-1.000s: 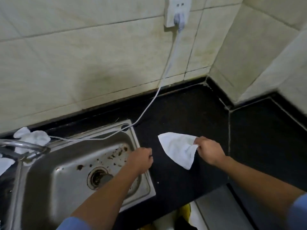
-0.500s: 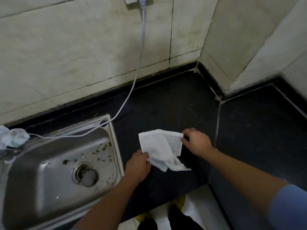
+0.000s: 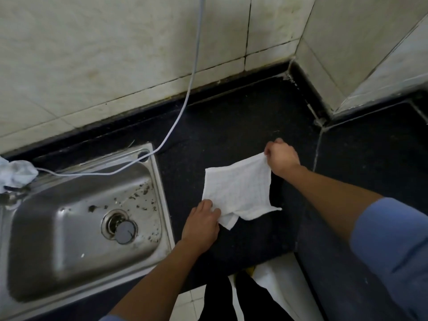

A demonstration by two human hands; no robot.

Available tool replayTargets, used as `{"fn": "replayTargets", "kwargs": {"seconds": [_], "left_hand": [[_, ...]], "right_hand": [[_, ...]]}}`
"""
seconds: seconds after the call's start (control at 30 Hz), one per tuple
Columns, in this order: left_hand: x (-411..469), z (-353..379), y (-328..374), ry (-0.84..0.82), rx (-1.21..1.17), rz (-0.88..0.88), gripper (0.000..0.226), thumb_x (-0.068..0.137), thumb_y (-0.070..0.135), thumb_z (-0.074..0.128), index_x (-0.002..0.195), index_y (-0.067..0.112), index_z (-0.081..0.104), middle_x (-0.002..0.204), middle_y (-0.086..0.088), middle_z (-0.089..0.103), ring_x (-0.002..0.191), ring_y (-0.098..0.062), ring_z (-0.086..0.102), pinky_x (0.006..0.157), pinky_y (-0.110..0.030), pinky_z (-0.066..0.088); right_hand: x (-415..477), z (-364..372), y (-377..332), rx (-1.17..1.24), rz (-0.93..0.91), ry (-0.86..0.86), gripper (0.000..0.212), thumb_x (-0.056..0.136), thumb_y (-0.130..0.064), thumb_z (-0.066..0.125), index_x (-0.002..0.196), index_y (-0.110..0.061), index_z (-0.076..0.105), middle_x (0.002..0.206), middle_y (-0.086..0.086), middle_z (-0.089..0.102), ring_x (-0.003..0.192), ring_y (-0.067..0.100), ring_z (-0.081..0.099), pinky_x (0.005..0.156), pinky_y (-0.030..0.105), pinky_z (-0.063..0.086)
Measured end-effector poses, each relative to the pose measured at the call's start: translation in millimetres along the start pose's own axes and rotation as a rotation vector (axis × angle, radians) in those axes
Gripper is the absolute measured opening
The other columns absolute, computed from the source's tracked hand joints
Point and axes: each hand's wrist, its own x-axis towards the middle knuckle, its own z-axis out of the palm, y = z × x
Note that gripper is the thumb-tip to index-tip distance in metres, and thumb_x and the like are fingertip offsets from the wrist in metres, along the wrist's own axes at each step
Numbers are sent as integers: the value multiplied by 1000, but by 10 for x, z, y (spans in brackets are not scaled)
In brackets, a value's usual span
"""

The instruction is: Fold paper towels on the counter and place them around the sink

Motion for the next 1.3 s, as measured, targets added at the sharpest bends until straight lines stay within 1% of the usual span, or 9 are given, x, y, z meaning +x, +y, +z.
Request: {"fn": "replayTargets", "kwargs": {"seconds": [0.17, 0.3, 0.43, 0.5, 0.6, 0.77, 1.0, 1.1, 1.3], "left_hand": [[16, -81, -61, 29, -18, 35, 10, 73, 13, 66, 83, 13, 63, 98, -7, 56, 89, -25, 57, 71, -34, 46], [-38, -141, 114, 33, -11, 210, 17, 62, 10, 72, 72, 15, 61, 75, -1, 55, 66, -19, 55, 58, -28, 42], [-24, 15, 310, -50, -14, 170, 28, 81, 23, 57, 107, 11, 60, 103, -6, 59, 93, -26, 56, 86, -38, 46], [3, 43, 296, -105, 49, 114, 35, 86, 21, 49, 120, 11, 53, 114, -7, 56, 105, -26, 50, 96, -37, 39], [-59, 32, 142, -140, 131, 143, 31, 83, 11, 52, 113, 9, 56, 113, -10, 56, 105, -27, 51, 91, -36, 40], [-229, -11, -48, -161, 191, 245, 31, 41, 18, 78, 66, 18, 60, 74, -1, 59, 67, -18, 57, 55, -28, 47], [-347, 34, -31, -138, -110, 150, 12, 69, 6, 59, 73, 13, 50, 73, -5, 57, 68, -23, 54, 58, -30, 37], [-388, 62, -50, -148, -137, 177, 18, 63, 1, 60, 72, 13, 51, 68, -4, 56, 62, -23, 55, 52, -29, 40], [-461, 34, -48, -227, -185, 128, 17, 84, 15, 49, 97, 14, 59, 98, -3, 62, 92, -19, 55, 74, -28, 42]], "right_hand": [[-271, 109, 64, 21, -127, -52, 37, 89, -11, 55, 126, -14, 54, 134, 9, 40, 117, 30, 48, 89, 41, 48], [-871, 146, 98, 80, -314, 133, 21, 87, -16, 59, 107, -15, 66, 109, 3, 60, 99, 22, 58, 70, 33, 50], [-1223, 392, 167, -40, -383, -208, 26, 91, -31, 53, 115, -22, 60, 116, -2, 55, 109, 17, 51, 79, 34, 47], [-1292, 496, 270, -49, -367, -198, 24, 92, -31, 51, 113, -21, 60, 116, -2, 52, 109, 18, 49, 75, 32, 45], [-1356, 558, 421, -58, -336, -105, 18, 94, -28, 52, 105, -18, 63, 108, 0, 56, 103, 20, 51, 67, 30, 43], [-1555, 516, 381, -86, -423, 21, 21, 72, -22, 75, 91, -19, 66, 92, -1, 59, 85, 18, 59, 49, 24, 42], [-1828, 774, 141, -333, -505, -82, 39, 44, -18, 77, 79, -18, 60, 74, 1, 55, 66, 21, 55, 46, 30, 39], [-1805, 800, 207, -347, -466, -5, 30, 50, -12, 68, 77, -16, 56, 66, 2, 53, 60, 23, 53, 48, 30, 37], [-1871, 714, 340, -251, -518, -50, 17, 67, -28, 40, 63, -21, 55, 72, -2, 53, 65, 19, 54, 52, 29, 38]]}}
